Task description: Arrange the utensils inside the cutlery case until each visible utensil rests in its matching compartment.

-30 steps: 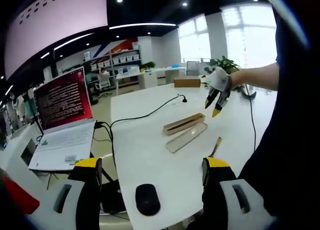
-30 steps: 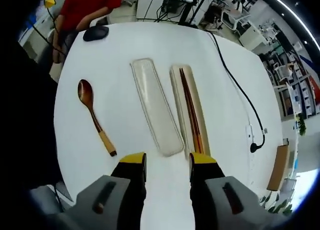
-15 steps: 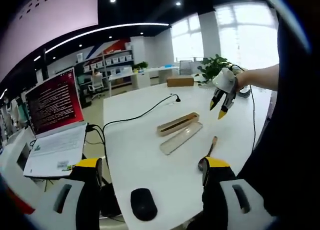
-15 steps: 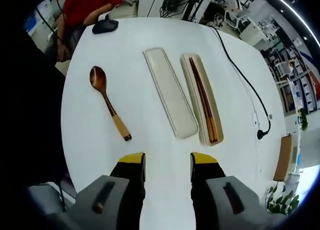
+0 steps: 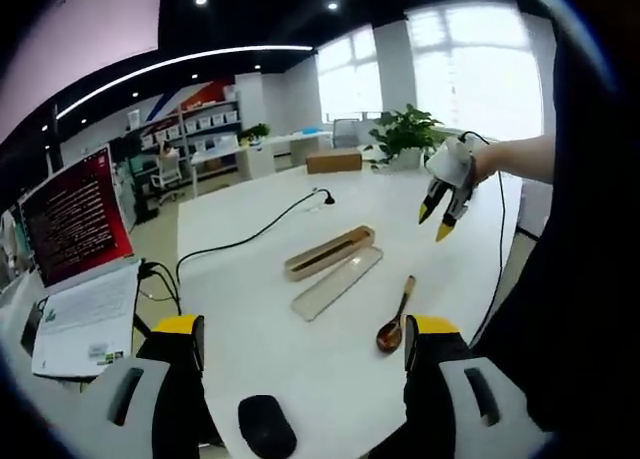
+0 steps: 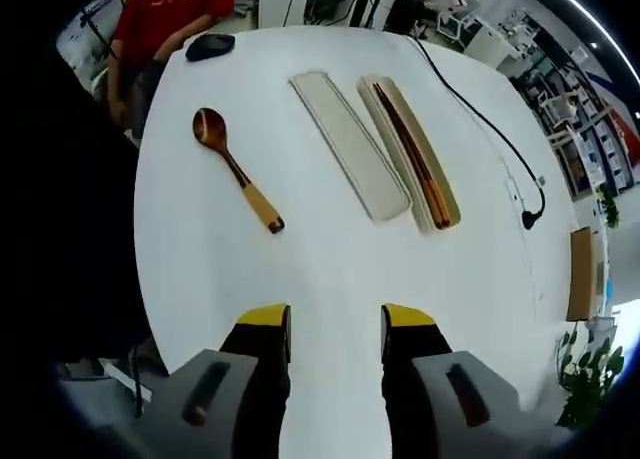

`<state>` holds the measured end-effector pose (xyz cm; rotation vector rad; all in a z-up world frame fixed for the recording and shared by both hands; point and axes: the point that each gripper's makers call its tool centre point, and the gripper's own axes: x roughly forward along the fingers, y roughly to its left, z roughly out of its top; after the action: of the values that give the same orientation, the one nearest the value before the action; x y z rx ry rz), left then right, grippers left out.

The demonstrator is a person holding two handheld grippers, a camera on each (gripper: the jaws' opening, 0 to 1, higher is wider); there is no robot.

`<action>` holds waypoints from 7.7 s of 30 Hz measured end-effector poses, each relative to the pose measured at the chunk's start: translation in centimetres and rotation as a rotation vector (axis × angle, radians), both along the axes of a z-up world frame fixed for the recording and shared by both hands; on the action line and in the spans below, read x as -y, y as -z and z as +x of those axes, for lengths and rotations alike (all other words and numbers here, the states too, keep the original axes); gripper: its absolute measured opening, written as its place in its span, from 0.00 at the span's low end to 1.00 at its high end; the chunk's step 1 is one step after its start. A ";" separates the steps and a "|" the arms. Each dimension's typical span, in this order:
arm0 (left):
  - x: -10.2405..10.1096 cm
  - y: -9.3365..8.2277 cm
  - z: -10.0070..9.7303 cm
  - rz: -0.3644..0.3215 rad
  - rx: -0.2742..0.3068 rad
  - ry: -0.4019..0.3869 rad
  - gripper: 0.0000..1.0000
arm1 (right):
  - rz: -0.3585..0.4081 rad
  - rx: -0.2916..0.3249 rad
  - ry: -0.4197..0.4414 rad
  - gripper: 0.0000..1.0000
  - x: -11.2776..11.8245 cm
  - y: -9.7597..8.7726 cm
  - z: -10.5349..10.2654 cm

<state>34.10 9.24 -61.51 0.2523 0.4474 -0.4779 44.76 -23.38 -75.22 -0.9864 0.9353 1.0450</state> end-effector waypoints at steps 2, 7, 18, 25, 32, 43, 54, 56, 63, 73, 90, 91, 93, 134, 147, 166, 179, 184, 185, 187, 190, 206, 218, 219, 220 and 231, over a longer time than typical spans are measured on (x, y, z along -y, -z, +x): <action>0.4 -0.4 0.2 -0.011 0.015 0.006 0.84 | -0.002 -0.007 -0.027 0.34 -0.4 0.3 -0.3; 0.8 -0.1 0.3 -0.012 0.011 0.016 0.84 | 0.040 -0.038 -0.068 0.36 -2.2 0.7 -0.8; 0.6 -0.8 0.6 -0.017 0.026 0.000 0.84 | 0.016 -0.082 -0.213 0.36 -4.6 2.5 -1.2; 0.2 -0.9 0.7 -0.023 0.025 -0.025 0.84 | 0.003 -0.111 -0.270 0.36 -6.2 3.5 -1.7; -0.5 -0.8 0.1 -0.023 0.021 -0.058 0.84 | -0.032 -0.146 -0.358 0.37 -7.5 4.6 -3.0; -1.8 -0.7 -1.6 -0.013 0.015 -0.114 0.84 | -0.035 -0.226 -0.469 0.36 -10.4 6.4 -6.0; -2.0 -0.2 -2.3 -0.012 0.007 -0.126 0.84 | -0.033 -0.182 -0.527 0.29 -12.7 6.9 -6.4; -2.1 -0.3 -2.2 -0.025 0.013 -0.132 0.84 | -0.018 -0.191 -0.533 0.28 -13.2 6.8 -6.8; -2.0 -0.4 -1.9 -0.029 0.023 -0.128 0.84 | -0.026 -0.187 -0.552 0.23 -14.0 6.8 -7.2; -1.6 -0.2 -1.8 -0.030 0.016 -0.118 0.84 | 0.059 -0.186 -0.513 0.06 -15.8 6.8 -7.0; -1.9 -0.2 -1.8 -0.034 0.018 -0.123 0.84 | -0.009 -0.196 -0.485 0.01 -16.2 7.0 -6.8; -1.9 -0.1 -1.7 -0.034 0.017 -0.123 0.84 | -0.016 -0.197 -0.485 0.01 -16.2 7.1 -6.8; -1.8 -0.2 -1.7 -0.033 0.018 -0.121 0.84 | -0.034 -0.201 -0.483 0.01 -16.2 7.1 -6.8; -3.2 -0.4 -2.9 -0.031 0.036 -0.139 0.84 | -0.183 -0.152 -0.466 0.01 -16.0 7.2 -6.6; -3.0 -0.1 -3.1 -0.046 0.037 -0.129 0.84 | -0.155 -0.146 -0.400 0.01 -16.0 7.0 -6.8; -2.6 -0.3 -3.0 -0.047 0.039 -0.121 0.84 | -0.116 -0.136 -0.359 0.00 -16.0 7.0 -6.7; -2.8 -0.2 -2.9 -0.040 0.033 -0.117 0.84 | -0.107 -0.136 -0.349 0.00 -16.0 6.5 -6.2; -2.9 -0.2 -2.8 -0.036 0.033 -0.111 0.84 | -0.102 -0.131 -0.340 0.00 -15.8 6.0 -5.7; -3.0 -0.2 -2.8 -0.036 0.033 -0.110 0.84 | -0.101 -0.129 -0.338 0.00 -15.7 5.9 -5.6; -3.0 -0.2 -2.7 -0.038 0.034 -0.106 0.84 | -0.101 -0.126 -0.334 0.00 -15.5 5.7 -5.4; -2.9 -0.1 -2.5 -0.037 0.033 -0.099 0.84 | -0.098 -0.121 -0.325 0.00 -15.4 5.4 -5.1; -0.1 0.2 0.7 -0.052 0.042 0.006 0.83 | -0.041 -0.055 -0.265 0.00 -14.2 2.7 -3.4; 2.2 -0.2 2.9 -0.056 0.061 0.093 0.83 | -0.026 -0.023 -0.200 0.00 -12.1 1.2 -2.3; 2.2 -0.2 3.1 -0.056 0.062 0.098 0.83 | -0.028 -0.020 -0.197 0.00 -11.9 1.2 -2.1; 2.3 -0.2 3.1 -0.057 0.062 0.100 0.83 | -0.029 -0.017 -0.194 0.00 -11.7 1.1 -2.0; 2.2 0.4 4.1 -0.061 0.058 0.132 0.83 | -0.042 0.015 -0.165 0.00 -10.3 0.1 -0.6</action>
<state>38.18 7.08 -61.91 0.2369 0.3604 -0.6112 44.16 -13.12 -75.28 -1.1192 0.8776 1.1586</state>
